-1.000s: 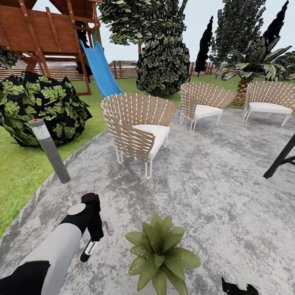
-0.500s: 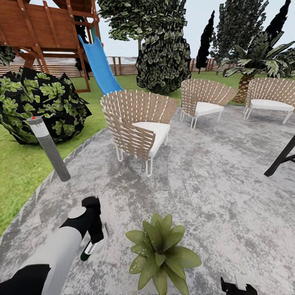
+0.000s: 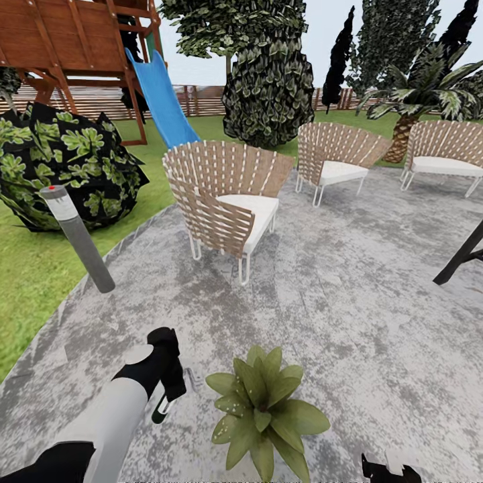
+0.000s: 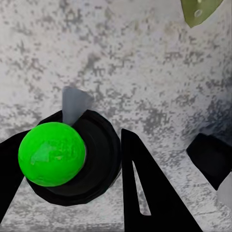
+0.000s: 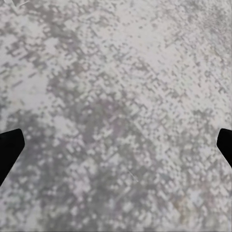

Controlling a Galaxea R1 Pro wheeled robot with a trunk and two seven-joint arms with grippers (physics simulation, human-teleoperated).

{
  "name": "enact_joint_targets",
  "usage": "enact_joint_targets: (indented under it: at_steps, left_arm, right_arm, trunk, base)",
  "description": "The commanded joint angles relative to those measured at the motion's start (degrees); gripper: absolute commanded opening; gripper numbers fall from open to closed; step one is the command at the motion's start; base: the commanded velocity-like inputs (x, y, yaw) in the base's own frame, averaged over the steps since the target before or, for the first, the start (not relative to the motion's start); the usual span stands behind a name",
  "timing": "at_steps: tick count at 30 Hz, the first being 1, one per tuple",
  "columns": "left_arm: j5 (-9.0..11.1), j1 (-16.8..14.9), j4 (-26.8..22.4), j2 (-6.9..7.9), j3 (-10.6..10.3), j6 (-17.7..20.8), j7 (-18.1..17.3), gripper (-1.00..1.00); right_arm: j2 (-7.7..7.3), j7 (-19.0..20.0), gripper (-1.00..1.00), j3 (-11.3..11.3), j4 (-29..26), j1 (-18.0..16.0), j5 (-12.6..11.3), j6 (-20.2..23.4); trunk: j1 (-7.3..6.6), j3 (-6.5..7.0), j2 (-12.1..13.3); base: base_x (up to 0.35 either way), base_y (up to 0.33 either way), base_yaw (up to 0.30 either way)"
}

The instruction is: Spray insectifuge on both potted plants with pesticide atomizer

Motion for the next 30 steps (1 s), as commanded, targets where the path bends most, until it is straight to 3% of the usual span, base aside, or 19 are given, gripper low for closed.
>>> enact_joint_targets:
  at_steps: [1,5,9,11,15,22,24,27,30]
  left_arm:
    - [-0.3,0.0,0.1,0.01,0.3,0.5,-0.2,-1.00]
    - [-0.4,2.2,0.3,0.30,0.3,0.1,0.7,-1.00]
    - [-0.3,2.9,0.4,0.95,0.4,0.1,4.5,-1.00]
    - [0.8,3.1,0.2,1.76,0.5,0.2,5.1,-1.00]
    - [4.1,3.1,-0.5,1.90,0.3,0.5,6.0,-1.00]
    - [4.8,4.1,0.3,2.11,0.5,0.4,9.2,-1.00]
    - [4.9,5.6,-0.2,3.71,0.5,0.3,9.7,-1.00]
    - [7.3,6.1,-0.5,6.41,2.0,0.2,10.4,-1.00]
    - [7.9,5.9,-0.6,6.15,2.8,0.4,12.9,-1.00]
  right_arm:
    - [0.00,-0.2,1.00,0.5,0.0,0.0,-0.4,-0.1]
    - [0.00,-0.2,1.00,0.5,0.0,0.0,-0.4,-0.1]
    - [0.00,-0.2,1.00,0.5,0.0,0.0,-0.4,-0.1]
    - [-0.04,-0.2,1.00,0.5,0.0,0.0,-0.4,-0.1]
    - [-0.05,-0.2,1.00,0.5,0.0,0.0,-0.4,-0.1]
    - [-0.08,-0.2,1.00,0.5,0.0,0.0,-0.4,-0.1]
    - [-0.08,-0.2,1.00,0.5,0.0,0.0,-0.4,-0.1]
    - [-0.08,-0.2,1.00,0.6,0.0,0.0,-0.4,-0.1]
    - [-0.07,-0.2,1.00,0.6,0.0,0.0,-0.4,-0.1]
  trunk:
    - [-0.01,-0.14,0.0]
    - [-0.01,-0.45,0.0]
    - [-0.01,-0.50,0.0]
    - [-0.01,-0.50,0.0]
    - [-0.01,-0.50,0.0]
    - [-0.01,-0.50,0.0]
    - [-0.01,-0.50,0.0]
    - [-0.01,-0.50,0.0]
    - [-0.01,-0.50,0.0]
  base:
    - [0.000,0.000,0.000]
    - [0.000,0.000,0.000]
    - [0.000,0.000,0.000]
    - [0.000,0.000,0.000]
    - [0.000,0.000,0.000]
    - [0.000,0.015,0.000]
    - [0.000,0.005,0.000]
    - [0.000,0.000,0.000]
    - [0.000,0.000,0.000]
